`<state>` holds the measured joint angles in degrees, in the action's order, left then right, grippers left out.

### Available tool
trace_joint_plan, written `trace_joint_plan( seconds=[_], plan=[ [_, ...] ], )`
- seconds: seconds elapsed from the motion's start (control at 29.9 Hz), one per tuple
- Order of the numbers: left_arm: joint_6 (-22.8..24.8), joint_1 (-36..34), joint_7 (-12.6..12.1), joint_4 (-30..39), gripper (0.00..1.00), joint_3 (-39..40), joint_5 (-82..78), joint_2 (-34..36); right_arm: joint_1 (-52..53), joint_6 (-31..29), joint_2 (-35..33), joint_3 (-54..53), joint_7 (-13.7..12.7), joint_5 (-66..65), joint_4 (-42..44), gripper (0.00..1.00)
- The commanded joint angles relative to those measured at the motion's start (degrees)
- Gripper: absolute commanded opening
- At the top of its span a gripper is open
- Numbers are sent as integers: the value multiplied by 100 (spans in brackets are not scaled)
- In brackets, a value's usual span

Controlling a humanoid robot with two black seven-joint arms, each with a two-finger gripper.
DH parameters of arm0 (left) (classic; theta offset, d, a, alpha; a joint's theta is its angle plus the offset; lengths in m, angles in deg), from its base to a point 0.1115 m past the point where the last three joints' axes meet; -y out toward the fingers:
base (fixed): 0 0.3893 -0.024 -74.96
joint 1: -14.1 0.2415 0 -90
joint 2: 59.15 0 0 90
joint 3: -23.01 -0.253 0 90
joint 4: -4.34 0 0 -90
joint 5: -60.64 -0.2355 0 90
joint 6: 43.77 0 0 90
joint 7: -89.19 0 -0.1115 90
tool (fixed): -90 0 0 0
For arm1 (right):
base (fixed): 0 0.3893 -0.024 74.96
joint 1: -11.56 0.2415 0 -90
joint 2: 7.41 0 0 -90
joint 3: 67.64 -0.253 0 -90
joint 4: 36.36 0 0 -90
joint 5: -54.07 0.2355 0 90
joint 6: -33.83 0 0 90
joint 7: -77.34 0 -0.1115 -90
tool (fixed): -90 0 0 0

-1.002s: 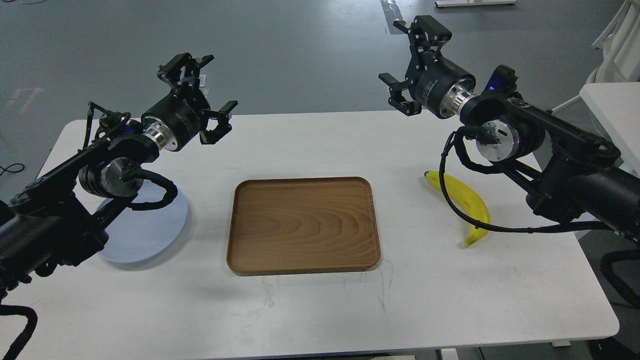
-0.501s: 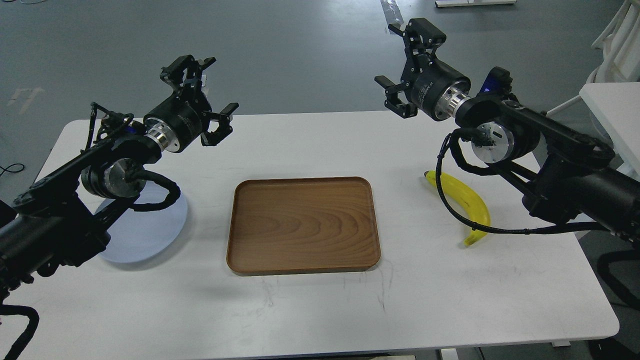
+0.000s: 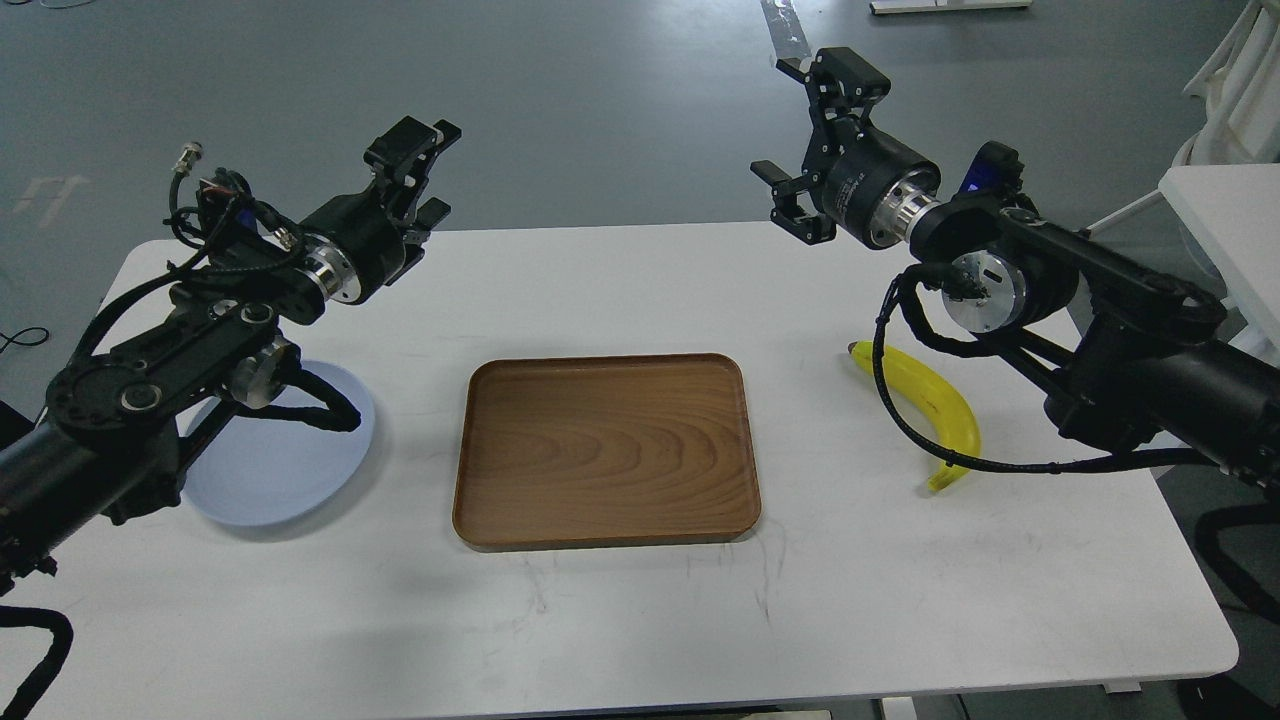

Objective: Place banana on plate with both arms
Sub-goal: 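Lower the left gripper to the light blue plate's rim and grasp it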

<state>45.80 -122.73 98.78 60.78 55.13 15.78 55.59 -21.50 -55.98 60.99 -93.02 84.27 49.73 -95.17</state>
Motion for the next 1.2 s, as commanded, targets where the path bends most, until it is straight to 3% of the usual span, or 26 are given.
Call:
trace_joint_plan(
  seconds=[0.0,0.2,0.47,0.63,1.17],
  plan=[
    [-221,77,-1,322,98,-12,-1313,284,-16,7,-46,7,2,3,-8,100],
    [-283,25,-80,1044,98,-722,-1920,1198,-25,7,-63,7,2,3,-8,100],
    [-370,165,-142,1229,98,-1154,-3150,1999,-43,16,-72,7,2,3,-16,100],
    [-1064,385,-71,1229,98,-1716,-3407,2096,-51,16,-81,-1,11,-5,-16,100],
    [-1118,490,122,957,97,-2429,-3433,2430,-526,25,-459,-493,11,30,-8,100]
  ],
)
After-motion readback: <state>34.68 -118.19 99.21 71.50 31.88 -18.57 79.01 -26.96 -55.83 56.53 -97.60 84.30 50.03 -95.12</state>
